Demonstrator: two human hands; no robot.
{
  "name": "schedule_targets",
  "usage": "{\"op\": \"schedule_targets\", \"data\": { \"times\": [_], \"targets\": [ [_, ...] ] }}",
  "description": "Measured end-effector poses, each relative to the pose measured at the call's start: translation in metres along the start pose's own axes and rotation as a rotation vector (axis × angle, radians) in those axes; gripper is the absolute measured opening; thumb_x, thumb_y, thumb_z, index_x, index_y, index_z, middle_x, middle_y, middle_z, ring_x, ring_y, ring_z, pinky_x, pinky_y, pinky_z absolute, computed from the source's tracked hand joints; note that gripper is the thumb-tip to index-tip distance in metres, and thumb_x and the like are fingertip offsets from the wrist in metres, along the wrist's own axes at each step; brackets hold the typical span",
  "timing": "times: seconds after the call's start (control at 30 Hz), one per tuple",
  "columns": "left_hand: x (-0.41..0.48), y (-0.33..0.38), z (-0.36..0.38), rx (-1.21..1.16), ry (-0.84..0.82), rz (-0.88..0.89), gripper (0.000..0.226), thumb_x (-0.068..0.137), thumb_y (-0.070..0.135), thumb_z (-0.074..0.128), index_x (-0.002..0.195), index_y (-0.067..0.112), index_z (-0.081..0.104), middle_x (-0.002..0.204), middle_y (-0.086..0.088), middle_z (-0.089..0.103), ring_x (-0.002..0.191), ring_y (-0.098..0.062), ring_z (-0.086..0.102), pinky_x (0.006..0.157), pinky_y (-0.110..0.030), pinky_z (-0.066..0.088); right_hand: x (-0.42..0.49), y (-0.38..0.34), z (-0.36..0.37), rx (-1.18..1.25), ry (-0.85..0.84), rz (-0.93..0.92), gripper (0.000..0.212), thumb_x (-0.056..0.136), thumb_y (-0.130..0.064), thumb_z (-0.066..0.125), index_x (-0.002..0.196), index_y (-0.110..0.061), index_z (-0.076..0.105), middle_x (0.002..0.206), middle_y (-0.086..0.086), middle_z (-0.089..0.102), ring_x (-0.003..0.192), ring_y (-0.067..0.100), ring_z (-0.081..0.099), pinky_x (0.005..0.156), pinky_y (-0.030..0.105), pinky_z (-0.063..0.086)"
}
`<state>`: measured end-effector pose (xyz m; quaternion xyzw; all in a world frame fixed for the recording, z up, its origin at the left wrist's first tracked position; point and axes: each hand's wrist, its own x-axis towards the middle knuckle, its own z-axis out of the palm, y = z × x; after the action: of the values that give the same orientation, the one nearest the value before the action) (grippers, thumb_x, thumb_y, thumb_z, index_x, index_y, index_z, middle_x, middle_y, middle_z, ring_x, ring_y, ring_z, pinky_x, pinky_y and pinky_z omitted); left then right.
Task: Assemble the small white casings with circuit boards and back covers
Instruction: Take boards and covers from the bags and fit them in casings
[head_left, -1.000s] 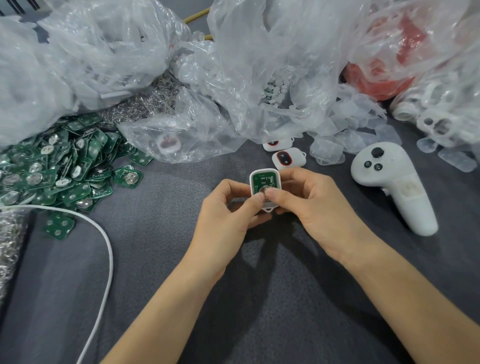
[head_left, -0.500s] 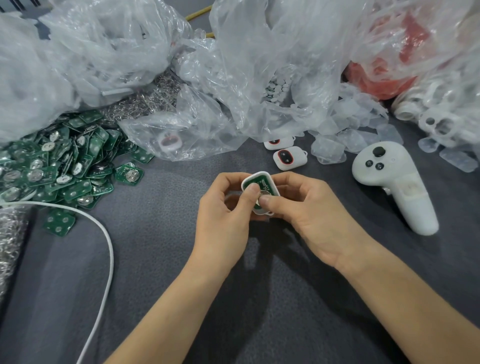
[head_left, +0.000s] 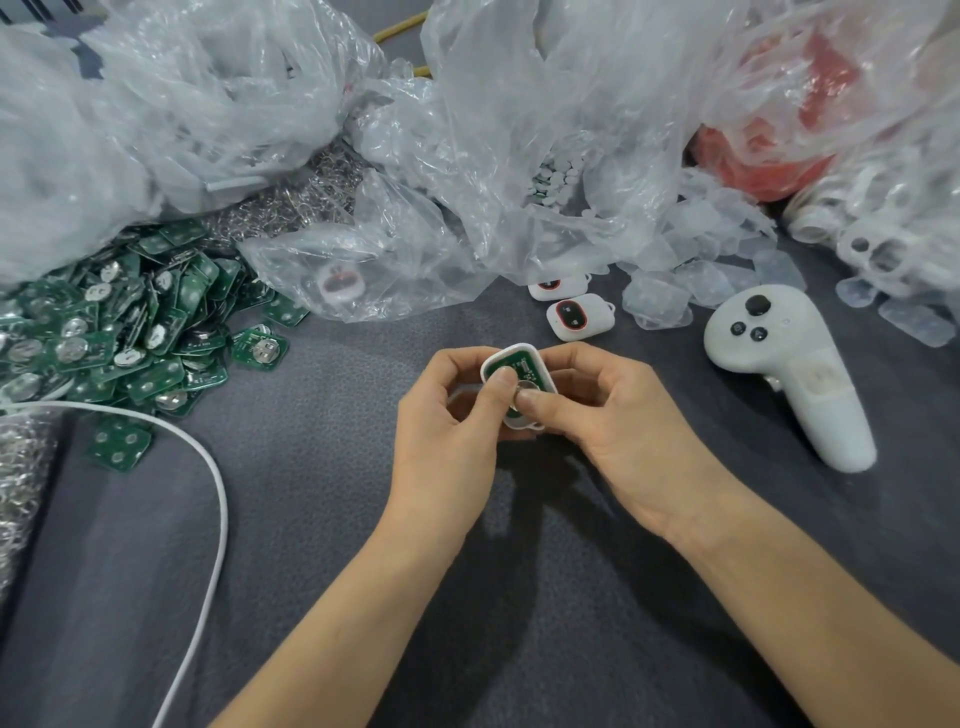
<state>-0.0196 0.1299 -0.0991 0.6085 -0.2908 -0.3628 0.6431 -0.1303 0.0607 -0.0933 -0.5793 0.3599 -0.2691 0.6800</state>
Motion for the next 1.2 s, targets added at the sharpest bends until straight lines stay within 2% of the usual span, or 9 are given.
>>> {"op": "schedule_targets", "data": {
  "times": [0.1,0.2,0.4,0.57,0.7,0.83,0.9,1.0,1.2],
  "targets": [
    [-0.001,0.002,0.001,-0.107,0.006,-0.067,0.013,0.093,0.0,0.053,0.095,0.003,0.066,0.088,-0.014,0.072,0.077,-0.021,0.069,0.061,-0.024,0.055,0.0,-0.001,0.0,-0.015,0.005,-0.016,0.02,0.082,-0.004,0.069,0.1,-0.012,0.068,0.092,0.007,0.073,0.089,0.019,0.07,0.08,0.032,0.058],
    [0.0,0.003,0.002,-0.123,0.004,-0.086,0.018,0.093,-0.003,0.051,0.09,0.004,0.067,0.082,-0.011,0.072,0.074,-0.019,0.069,0.06,-0.023,0.055,-0.001,-0.003,0.0,-0.029,-0.005,-0.019,0.02,0.082,-0.004,0.069,0.099,-0.014,0.068,0.09,0.005,0.073,0.088,0.016,0.07,0.078,0.029,0.058],
    [0.001,0.003,0.001,-0.111,0.002,-0.075,0.016,0.093,-0.003,0.051,0.088,0.003,0.065,0.078,-0.01,0.07,0.069,-0.019,0.067,0.061,-0.029,0.058,-0.003,-0.004,0.001,-0.028,0.001,-0.02,0.02,0.081,-0.002,0.069,0.099,-0.011,0.068,0.088,0.007,0.073,0.086,0.015,0.07,0.076,0.025,0.057],
    [0.002,0.004,-0.001,-0.107,-0.039,-0.086,0.014,0.094,0.001,0.052,0.092,0.005,0.066,0.083,-0.009,0.072,0.074,-0.017,0.069,0.062,-0.024,0.056,-0.002,-0.005,0.0,0.002,0.017,-0.002,0.023,0.081,-0.004,0.069,0.103,-0.009,0.067,0.092,0.008,0.073,0.09,0.019,0.07,0.082,0.03,0.057],
    [0.003,0.003,-0.003,-0.079,-0.083,-0.094,0.009,0.092,0.005,0.056,0.094,0.007,0.064,0.087,-0.01,0.07,0.078,-0.018,0.067,0.066,-0.025,0.055,-0.003,-0.007,0.001,-0.005,0.004,-0.01,0.023,0.079,-0.006,0.071,0.102,-0.008,0.067,0.091,0.008,0.073,0.088,0.017,0.07,0.078,0.025,0.056],
    [0.003,0.002,-0.004,-0.029,-0.138,-0.092,0.004,0.088,0.008,0.062,0.087,0.012,0.063,0.074,0.0,0.065,0.07,-0.01,0.06,0.063,-0.02,0.049,-0.005,-0.007,0.004,-0.001,0.0,-0.01,0.028,0.076,0.002,0.073,0.099,-0.007,0.06,0.089,0.011,0.072,0.084,0.02,0.071,0.08,0.028,0.057],
    [0.004,0.002,-0.006,-0.074,-0.168,-0.117,0.004,0.083,0.013,0.064,0.086,0.011,0.063,0.074,-0.003,0.064,0.072,-0.014,0.059,0.065,-0.023,0.048,-0.005,-0.006,0.005,0.018,0.003,-0.003,0.028,0.075,0.005,0.072,0.096,-0.008,0.058,0.087,0.013,0.072,0.082,0.024,0.071,0.081,0.031,0.058],
    [0.004,0.002,-0.008,-0.143,-0.179,-0.139,0.021,0.071,0.023,0.066,0.085,0.008,0.064,0.076,-0.008,0.063,0.075,-0.02,0.058,0.07,-0.028,0.048,-0.004,-0.004,0.005,0.023,0.011,0.002,0.028,0.074,0.006,0.071,0.092,-0.01,0.057,0.082,0.011,0.071,0.079,0.024,0.07,0.081,0.033,0.058],
    [0.007,-0.001,-0.011,-0.133,-0.174,-0.168,0.026,0.067,0.026,0.07,0.086,0.009,0.069,0.085,-0.014,0.069,0.081,-0.023,0.063,0.079,-0.034,0.052,-0.003,-0.002,0.004,0.023,0.007,-0.001,0.025,0.073,0.001,0.075,0.089,-0.011,0.059,0.082,0.01,0.072,0.08,0.026,0.071,0.079,0.031,0.058]
  ]
}}
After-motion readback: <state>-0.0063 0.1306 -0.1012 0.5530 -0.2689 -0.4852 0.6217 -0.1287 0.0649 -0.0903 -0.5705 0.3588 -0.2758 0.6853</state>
